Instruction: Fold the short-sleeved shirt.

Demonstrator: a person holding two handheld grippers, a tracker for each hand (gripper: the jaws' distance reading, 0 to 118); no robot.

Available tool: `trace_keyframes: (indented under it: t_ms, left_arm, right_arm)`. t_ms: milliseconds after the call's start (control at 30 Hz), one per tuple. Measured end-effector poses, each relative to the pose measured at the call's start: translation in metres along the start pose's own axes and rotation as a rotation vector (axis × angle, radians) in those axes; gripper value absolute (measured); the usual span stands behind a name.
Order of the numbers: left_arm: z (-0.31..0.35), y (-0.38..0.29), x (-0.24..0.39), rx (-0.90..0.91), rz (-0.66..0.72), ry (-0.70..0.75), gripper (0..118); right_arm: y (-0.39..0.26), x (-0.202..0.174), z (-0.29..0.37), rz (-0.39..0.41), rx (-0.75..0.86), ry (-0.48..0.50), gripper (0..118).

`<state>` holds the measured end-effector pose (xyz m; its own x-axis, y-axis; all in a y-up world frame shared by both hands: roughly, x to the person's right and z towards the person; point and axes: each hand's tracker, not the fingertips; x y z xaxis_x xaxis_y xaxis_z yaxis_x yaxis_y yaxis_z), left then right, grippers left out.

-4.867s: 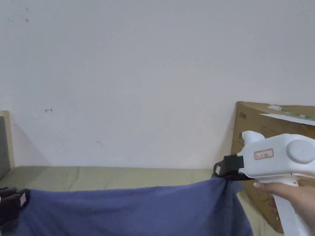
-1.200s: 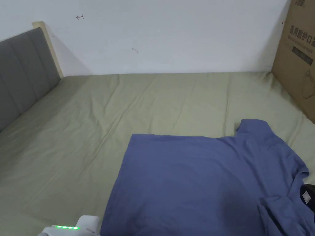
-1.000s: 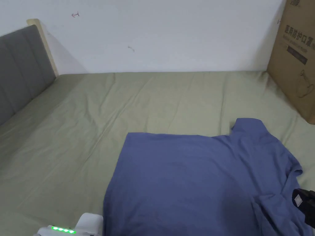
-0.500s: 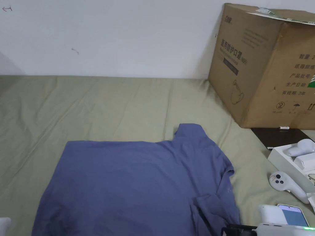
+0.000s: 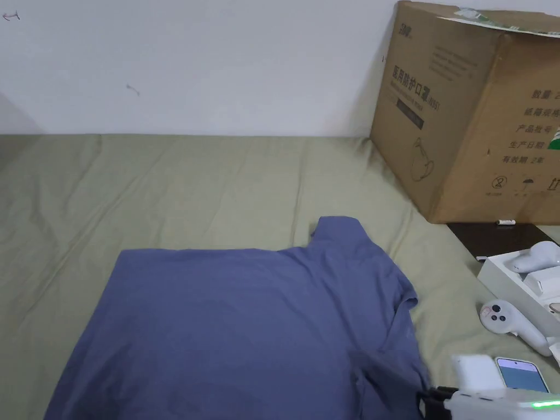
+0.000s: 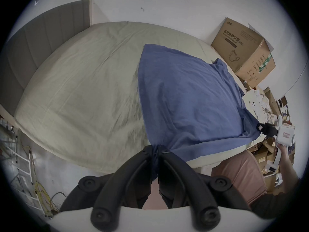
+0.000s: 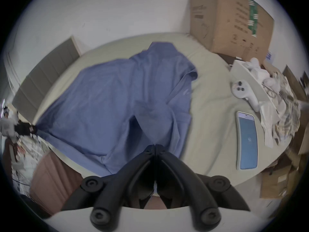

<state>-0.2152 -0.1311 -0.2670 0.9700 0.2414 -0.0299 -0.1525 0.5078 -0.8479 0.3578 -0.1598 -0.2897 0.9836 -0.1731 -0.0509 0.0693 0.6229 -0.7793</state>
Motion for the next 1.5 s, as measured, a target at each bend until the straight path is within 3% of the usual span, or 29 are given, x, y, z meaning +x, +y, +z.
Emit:
trace_keyframes:
  t_ms: [67, 167, 333, 467, 700, 867, 933, 967, 1000, 1033, 1067, 1233, 1300, 1400, 1433, 1500]
  left_arm:
    - [0.003, 0.001, -0.002, 0.003, 0.013, -0.016, 6]
    - [0.003, 0.003, -0.002, 0.003, 0.011, -0.022, 6]
    - [0.013, 0.016, 0.0, 0.05, 0.047, -0.066, 6]
    - [0.003, 0.052, -0.001, 0.031, 0.129, -0.096, 6]
    - [-0.072, 0.155, -0.011, -0.081, 0.339, -0.111, 6]
    - [-0.134, 0.202, -0.009, -0.155, 0.387, -0.121, 6]
    - [-0.15, 0.209, -0.007, -0.141, 0.408, -0.117, 16]
    - [-0.154, 0.21, -0.007, -0.123, 0.413, -0.126, 45]
    - [-0.156, 0.212, -0.006, -0.108, 0.41, -0.119, 77]
    - [-0.156, 0.213, -0.004, -0.095, 0.4, -0.112, 102]
    - [-0.156, 0.211, -0.004, -0.085, 0.387, -0.112, 118]
    - [-0.118, 0.194, 0.006, 0.136, 0.253, -0.169, 117]
    - [-0.092, 0.177, 0.017, 0.272, 0.124, -0.177, 117]
    - [-0.051, 0.136, 0.036, 0.449, -0.065, -0.108, 114]
    - [-0.035, 0.117, 0.044, 0.546, -0.124, -0.077, 106]
    - [-0.017, 0.089, 0.052, 0.62, -0.212, -0.013, 58]
  right_arm:
    - [0.002, 0.005, 0.02, -0.048, 0.019, 0.026, 0]
    - [0.007, 0.005, 0.033, -0.042, 0.036, 0.017, 0]
    - [0.019, 0.006, 0.059, -0.107, 0.109, 0.055, 0]
    - [0.052, 0.009, 0.054, -0.101, 0.123, 0.051, 0]
    - [0.155, 0.02, -0.035, -0.076, 0.089, 0.027, 0]
    - [0.19, 0.028, -0.124, -0.123, -0.014, -0.058, 0]
    - [0.192, 0.031, -0.146, -0.145, -0.012, -0.094, 1]
    - [0.193, 0.031, -0.153, -0.161, 0.002, -0.106, 19]
    - [0.193, 0.031, -0.156, -0.177, 0.024, -0.131, 48]
    - [0.192, 0.031, -0.156, -0.179, 0.049, -0.154, 87]
    - [0.191, 0.032, -0.154, -0.176, 0.06, -0.161, 117]
    - [0.176, 0.029, -0.105, -0.187, 0.219, -0.097, 118]
    - [0.163, 0.019, -0.071, -0.171, 0.255, -0.064, 118]
    - [0.13, -0.01, -0.012, -0.121, 0.446, 0.026, 117]
    - [0.118, -0.019, 0.007, -0.099, 0.496, 0.056, 117]
    - [0.102, -0.039, 0.034, -0.085, 0.548, 0.042, 115]
